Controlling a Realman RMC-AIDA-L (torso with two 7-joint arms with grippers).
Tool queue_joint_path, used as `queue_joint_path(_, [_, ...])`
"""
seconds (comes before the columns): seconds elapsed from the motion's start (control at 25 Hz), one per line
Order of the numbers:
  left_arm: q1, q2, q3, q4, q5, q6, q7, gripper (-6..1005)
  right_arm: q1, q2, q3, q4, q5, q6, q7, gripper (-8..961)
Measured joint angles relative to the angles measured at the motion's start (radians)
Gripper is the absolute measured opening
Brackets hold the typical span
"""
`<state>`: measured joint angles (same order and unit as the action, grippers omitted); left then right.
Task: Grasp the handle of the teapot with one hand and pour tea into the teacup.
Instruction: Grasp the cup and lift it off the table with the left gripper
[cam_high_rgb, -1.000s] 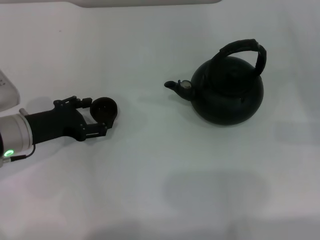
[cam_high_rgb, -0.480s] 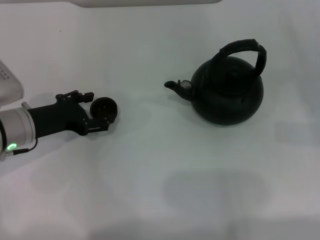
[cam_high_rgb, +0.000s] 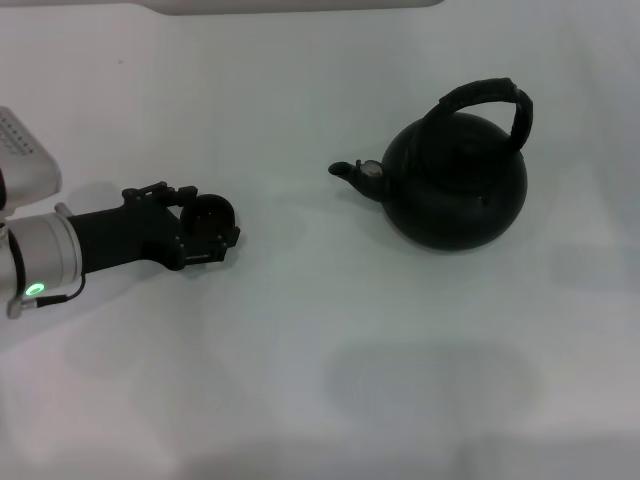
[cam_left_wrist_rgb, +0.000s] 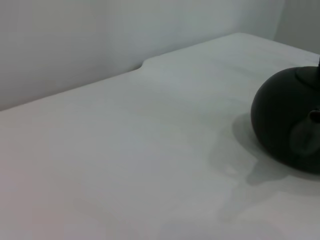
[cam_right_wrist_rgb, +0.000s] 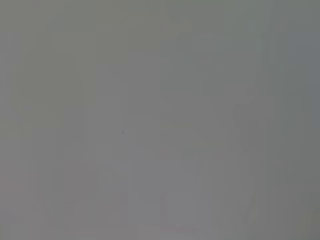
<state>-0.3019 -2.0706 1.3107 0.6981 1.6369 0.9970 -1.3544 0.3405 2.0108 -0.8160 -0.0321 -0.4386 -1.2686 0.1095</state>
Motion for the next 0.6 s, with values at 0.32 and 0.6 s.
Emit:
queue_joint_path(0.32, [-0.007, 0.0, 0.001, -0.014, 0.0, -0.029, 0.0, 875, 0.0, 0.0, 0.0, 0.0, -0.001, -0.009, 0.012, 857])
queue_joint_path(0.6, [-0.044, 0.001, 0.004, -0.055, 0.003, -0.032, 0.0, 874, 0.0, 0.0, 0.0, 0.0, -0.002, -0.012, 0.013, 857])
